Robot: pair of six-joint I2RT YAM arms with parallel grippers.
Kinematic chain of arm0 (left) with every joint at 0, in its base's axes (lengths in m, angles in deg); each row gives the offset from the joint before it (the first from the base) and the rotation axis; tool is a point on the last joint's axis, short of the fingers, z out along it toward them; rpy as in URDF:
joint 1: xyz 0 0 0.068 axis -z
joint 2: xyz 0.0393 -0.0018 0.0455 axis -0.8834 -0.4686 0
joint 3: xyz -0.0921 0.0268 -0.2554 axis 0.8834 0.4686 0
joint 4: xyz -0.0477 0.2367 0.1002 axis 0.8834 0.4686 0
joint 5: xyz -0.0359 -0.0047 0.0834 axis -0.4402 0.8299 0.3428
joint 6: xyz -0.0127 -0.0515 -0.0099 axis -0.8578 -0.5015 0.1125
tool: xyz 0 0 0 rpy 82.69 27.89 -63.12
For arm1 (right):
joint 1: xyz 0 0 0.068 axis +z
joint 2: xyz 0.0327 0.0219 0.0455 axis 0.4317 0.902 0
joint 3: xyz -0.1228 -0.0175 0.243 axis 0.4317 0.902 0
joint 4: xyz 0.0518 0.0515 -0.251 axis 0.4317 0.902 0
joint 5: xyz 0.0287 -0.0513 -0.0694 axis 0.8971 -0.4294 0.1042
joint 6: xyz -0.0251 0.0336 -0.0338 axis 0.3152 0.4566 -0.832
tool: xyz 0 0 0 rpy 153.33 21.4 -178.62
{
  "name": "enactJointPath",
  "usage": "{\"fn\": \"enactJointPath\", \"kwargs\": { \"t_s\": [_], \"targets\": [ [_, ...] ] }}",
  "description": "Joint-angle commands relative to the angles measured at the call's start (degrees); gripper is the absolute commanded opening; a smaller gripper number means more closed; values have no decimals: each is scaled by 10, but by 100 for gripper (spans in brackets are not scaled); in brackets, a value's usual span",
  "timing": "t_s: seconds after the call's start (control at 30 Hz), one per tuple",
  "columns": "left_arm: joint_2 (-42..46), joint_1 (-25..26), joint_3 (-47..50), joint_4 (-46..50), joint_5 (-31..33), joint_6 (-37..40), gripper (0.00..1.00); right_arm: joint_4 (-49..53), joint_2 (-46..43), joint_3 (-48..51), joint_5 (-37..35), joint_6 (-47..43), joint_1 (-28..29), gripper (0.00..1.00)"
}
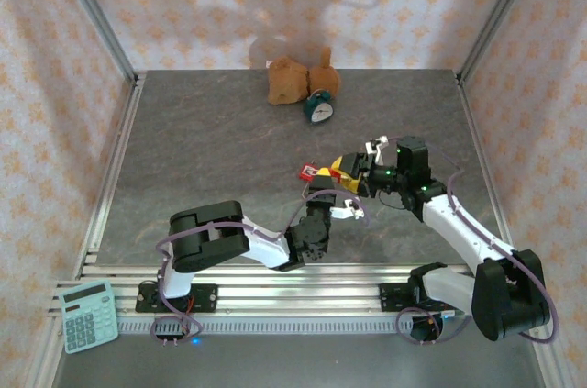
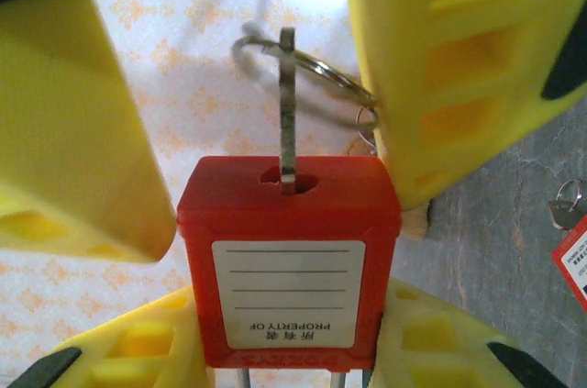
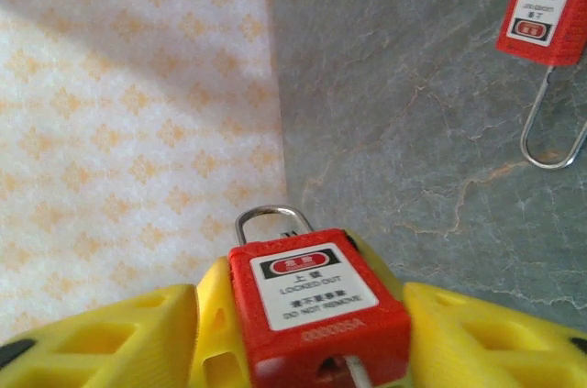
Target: Unlock with the key
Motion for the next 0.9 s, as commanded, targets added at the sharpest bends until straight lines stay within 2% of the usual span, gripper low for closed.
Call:
{"fn": "enactJointPath", "kwargs": {
  "t_s": [0.0,0.07,0.13,0.23,0.33,0.63,0.77,0.87],
  "targets": [
    [-9,7,-20,-27,8,-8,31,-49,-2,9,12,24,3,46],
    [-12,7,-22,-26,9,-9,31,-53,-3,13,7,28,3,38],
    [-13,7,-26,-26,11,-9,31,-54,-4,15,5,31,2,35],
    [-15,7,-29,-26,11,-9,31,-62,-3,18,3,38,3,36],
    [-17,7,-32,-27,11,-7,31,-72,-4,19,3,50,3,44],
    [-27,1,-40,-26,18,-10,34,-83,-12,23,6,74,3,41],
    [-29,-1,-48,-26,17,-9,38,-83,-13,20,7,76,3,32],
    [-32,-1,-51,-26,17,-7,46,-80,-15,16,2,74,3,29]
  ]
}}
